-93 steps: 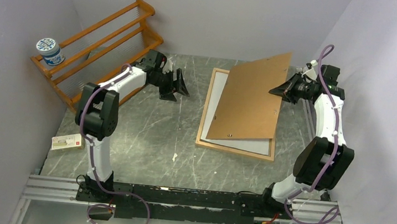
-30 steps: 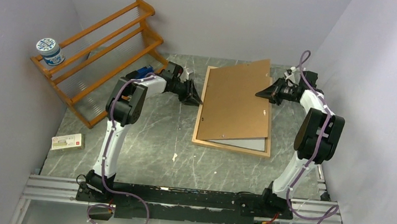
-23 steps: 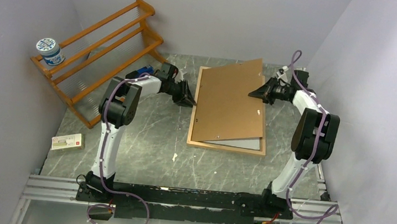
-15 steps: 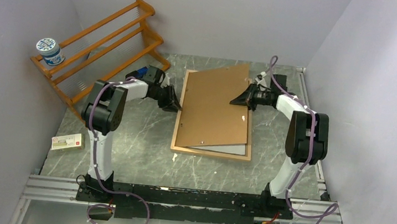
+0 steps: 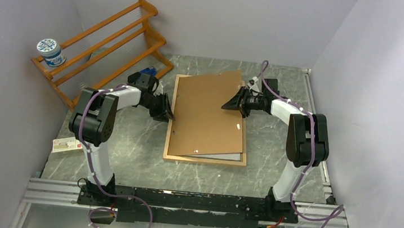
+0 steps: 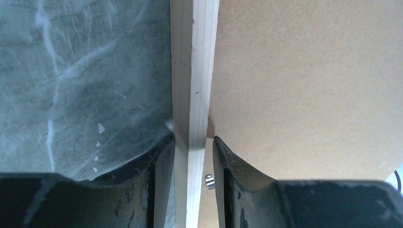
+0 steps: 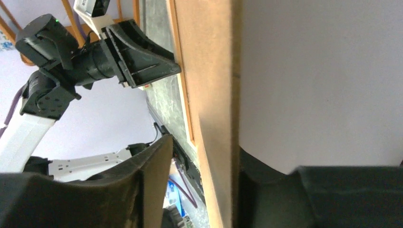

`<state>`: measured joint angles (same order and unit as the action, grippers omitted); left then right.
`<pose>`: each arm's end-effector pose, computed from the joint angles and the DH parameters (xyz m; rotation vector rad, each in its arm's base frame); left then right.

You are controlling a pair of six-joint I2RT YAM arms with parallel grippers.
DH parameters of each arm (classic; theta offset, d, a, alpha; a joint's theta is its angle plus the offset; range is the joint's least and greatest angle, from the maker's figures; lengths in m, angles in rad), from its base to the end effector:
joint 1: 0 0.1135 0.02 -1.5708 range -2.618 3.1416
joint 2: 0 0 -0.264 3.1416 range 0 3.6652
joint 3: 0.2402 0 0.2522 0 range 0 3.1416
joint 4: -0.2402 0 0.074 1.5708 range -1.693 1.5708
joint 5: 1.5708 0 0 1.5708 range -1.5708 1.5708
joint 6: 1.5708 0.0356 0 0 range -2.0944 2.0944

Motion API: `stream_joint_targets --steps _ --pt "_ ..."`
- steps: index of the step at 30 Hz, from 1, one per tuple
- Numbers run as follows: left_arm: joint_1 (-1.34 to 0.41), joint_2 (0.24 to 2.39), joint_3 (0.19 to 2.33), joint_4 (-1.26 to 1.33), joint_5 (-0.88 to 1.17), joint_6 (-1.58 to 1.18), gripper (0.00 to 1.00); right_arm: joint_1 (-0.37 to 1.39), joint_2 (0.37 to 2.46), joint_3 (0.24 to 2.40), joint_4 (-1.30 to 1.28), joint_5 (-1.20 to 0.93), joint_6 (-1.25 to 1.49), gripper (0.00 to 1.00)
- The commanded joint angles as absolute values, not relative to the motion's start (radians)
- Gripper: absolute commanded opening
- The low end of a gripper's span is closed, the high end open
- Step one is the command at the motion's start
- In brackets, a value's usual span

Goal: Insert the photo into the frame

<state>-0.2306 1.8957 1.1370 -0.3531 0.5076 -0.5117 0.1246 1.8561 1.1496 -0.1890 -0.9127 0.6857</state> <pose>0.3561 -0.1014 0.1445 -0.2210 2.7561 -0.9010 0.3730 0.0751 0.1787 0.2771 2.5116 1.4680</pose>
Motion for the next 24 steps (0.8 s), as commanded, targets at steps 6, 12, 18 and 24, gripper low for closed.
stream_joint_targets --steps 6,12,18,24 --pt "-0.223 1.87 1.141 -0.388 0.516 -0.484 0.44 0.139 1.842 1.223 -0.346 -0.83 0.571 0.76" --pt "-0.216 1.861 1.134 -0.388 0.509 -0.482 0.48 0.146 1.857 1.267 -0.484 -0.763 0.486 0.94" --pt "-0.213 1.868 1.123 -0.379 0.523 -0.484 0.5 0.175 1.906 1.324 -0.524 -0.753 0.456 0.95" --pt "-0.213 1.905 1.139 -0.407 0.528 -0.487 0.51 0.187 1.926 1.358 -0.539 -0.723 0.452 0.96"
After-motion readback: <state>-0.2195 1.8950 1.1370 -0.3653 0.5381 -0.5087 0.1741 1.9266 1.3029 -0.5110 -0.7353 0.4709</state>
